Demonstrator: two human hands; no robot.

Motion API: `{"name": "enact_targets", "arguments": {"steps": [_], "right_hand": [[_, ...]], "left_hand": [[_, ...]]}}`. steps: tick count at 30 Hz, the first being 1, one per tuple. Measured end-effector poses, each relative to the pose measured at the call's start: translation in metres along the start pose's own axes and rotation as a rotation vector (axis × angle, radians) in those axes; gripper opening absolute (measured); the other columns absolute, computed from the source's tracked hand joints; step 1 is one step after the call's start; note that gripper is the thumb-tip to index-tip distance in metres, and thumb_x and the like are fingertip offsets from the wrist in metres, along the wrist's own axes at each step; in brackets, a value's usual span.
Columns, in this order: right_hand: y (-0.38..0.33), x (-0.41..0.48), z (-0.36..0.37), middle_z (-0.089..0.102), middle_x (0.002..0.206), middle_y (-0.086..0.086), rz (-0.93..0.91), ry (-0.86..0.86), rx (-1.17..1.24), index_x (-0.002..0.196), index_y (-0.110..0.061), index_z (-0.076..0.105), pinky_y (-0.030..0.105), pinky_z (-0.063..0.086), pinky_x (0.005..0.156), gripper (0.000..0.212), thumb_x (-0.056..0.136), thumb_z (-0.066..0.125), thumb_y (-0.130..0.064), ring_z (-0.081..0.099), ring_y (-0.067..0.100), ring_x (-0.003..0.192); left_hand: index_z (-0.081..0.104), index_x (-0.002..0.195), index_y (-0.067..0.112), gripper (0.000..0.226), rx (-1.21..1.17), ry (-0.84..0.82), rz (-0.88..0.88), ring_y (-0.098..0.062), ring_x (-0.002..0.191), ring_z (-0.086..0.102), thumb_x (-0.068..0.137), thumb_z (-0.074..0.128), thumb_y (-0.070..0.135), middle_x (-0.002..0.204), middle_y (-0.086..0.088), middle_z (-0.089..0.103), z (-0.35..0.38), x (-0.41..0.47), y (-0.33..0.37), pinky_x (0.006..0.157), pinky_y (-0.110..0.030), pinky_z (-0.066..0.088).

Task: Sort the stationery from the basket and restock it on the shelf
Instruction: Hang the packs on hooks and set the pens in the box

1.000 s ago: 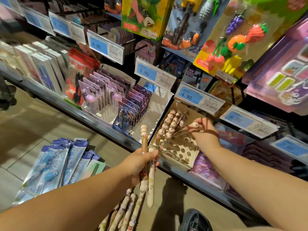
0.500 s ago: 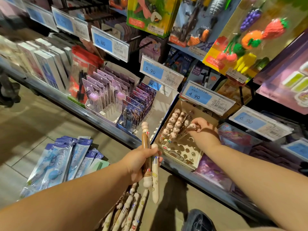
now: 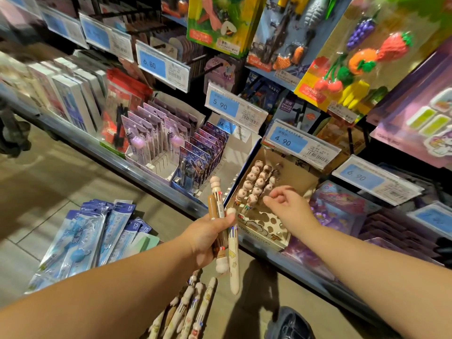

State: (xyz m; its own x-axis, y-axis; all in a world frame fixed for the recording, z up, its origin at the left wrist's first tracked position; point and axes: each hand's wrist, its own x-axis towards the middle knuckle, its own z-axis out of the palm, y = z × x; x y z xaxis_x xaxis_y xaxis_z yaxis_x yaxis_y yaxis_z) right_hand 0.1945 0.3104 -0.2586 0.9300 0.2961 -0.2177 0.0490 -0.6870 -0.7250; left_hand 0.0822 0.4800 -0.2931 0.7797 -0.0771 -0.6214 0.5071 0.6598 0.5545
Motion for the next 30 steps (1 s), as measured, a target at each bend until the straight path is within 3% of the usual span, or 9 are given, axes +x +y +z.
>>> {"name": "enact_targets", "arguments": {"steps": [5,9,12,16,18,21,24,27,30], "right_hand": [[-0.018,-0.019,0.002,0.071,0.088,0.002,0.087,-0.546,0.141,0.108,-0.017,0.052,0.022,0.051,0.061,0.03,0.086,0.07,-0.026,0.068,0.013,0.075],[-0.021,-0.029,0.009,0.07,0.088,0.004,0.112,-0.735,0.065,0.117,-0.018,0.042,0.027,0.057,0.067,0.043,0.086,0.071,-0.016,0.068,0.012,0.077],[-0.021,-0.03,0.01,0.07,0.095,0.009,0.099,-0.658,0.075,0.119,-0.019,0.044,0.027,0.056,0.065,0.035,0.091,0.065,-0.022,0.067,0.012,0.079],[-0.017,-0.03,0.01,0.069,0.09,0.001,0.067,-0.58,0.062,0.118,-0.01,0.054,0.026,0.055,0.064,0.028,0.092,0.063,-0.018,0.066,0.011,0.081],[-0.014,-0.029,0.006,0.067,0.087,0.002,0.078,-0.51,0.087,0.112,-0.006,0.059,0.026,0.056,0.06,0.025,0.09,0.066,-0.013,0.067,0.009,0.076],[-0.01,-0.025,-0.003,0.065,0.089,0.009,0.081,-0.289,0.095,0.101,-0.006,0.061,0.026,0.057,0.056,0.019,0.086,0.07,-0.01,0.065,0.007,0.067],[-0.006,-0.019,-0.011,0.064,0.093,0.006,0.056,-0.068,0.085,0.111,-0.019,0.048,0.028,0.058,0.055,0.04,0.082,0.072,-0.005,0.063,0.01,0.069],[-0.003,-0.013,-0.017,0.055,0.085,-0.01,-0.031,0.016,-0.007,0.131,-0.031,0.033,0.013,0.049,0.053,0.065,0.083,0.069,-0.004,0.058,-0.002,0.06],[0.002,-0.005,-0.015,0.06,0.081,-0.005,-0.077,0.095,-0.149,0.131,-0.034,0.036,0.019,0.046,0.063,0.056,0.087,0.067,-0.017,0.064,0.007,0.065]], "left_hand": [[0.057,0.106,0.011,0.014,-0.04,0.009,0.038,-0.02,0.067,0.063,0.093,0.062,0.012,0.075,-0.009,0.067,0.01,-0.001,-0.001,0.066,-0.037,0.055],[0.056,0.107,0.01,0.014,-0.129,-0.021,0.076,-0.028,0.075,0.065,0.094,0.06,0.006,0.084,-0.015,0.066,0.017,-0.002,-0.003,0.082,-0.049,0.054],[0.057,0.105,0.01,0.014,-0.049,-0.033,0.113,-0.026,0.078,0.064,0.092,0.063,0.006,0.089,-0.014,0.066,0.019,-0.001,-0.005,0.086,-0.045,0.052],[0.059,0.093,0.014,0.009,0.015,-0.01,0.119,-0.014,0.063,0.059,0.09,0.066,0.009,0.074,-0.005,0.064,0.021,0.0,-0.008,0.066,-0.028,0.046],[0.062,0.098,0.015,0.009,0.01,0.008,0.11,-0.01,0.063,0.058,0.092,0.064,0.009,0.075,-0.003,0.064,0.022,0.0,-0.008,0.06,-0.023,0.046],[0.063,0.11,0.014,0.018,-0.023,0.042,0.108,-0.014,0.075,0.059,0.095,0.059,0.006,0.087,-0.006,0.062,0.019,0.002,-0.008,0.064,-0.022,0.051],[0.06,0.115,0.011,0.021,-0.022,0.032,0.11,-0.017,0.076,0.06,0.096,0.056,0.003,0.082,-0.008,0.062,0.014,0.003,-0.008,0.072,-0.027,0.052],[0.056,0.118,0.009,0.024,-0.048,0.011,0.105,-0.018,0.072,0.061,0.095,0.055,0.001,0.072,-0.005,0.062,0.01,0.006,-0.009,0.073,-0.03,0.052],[0.056,0.117,0.009,0.024,-0.055,0.009,0.102,-0.017,0.068,0.061,0.095,0.054,-0.001,0.07,-0.005,0.061,0.008,0.007,-0.009,0.069,-0.028,0.053]]}}
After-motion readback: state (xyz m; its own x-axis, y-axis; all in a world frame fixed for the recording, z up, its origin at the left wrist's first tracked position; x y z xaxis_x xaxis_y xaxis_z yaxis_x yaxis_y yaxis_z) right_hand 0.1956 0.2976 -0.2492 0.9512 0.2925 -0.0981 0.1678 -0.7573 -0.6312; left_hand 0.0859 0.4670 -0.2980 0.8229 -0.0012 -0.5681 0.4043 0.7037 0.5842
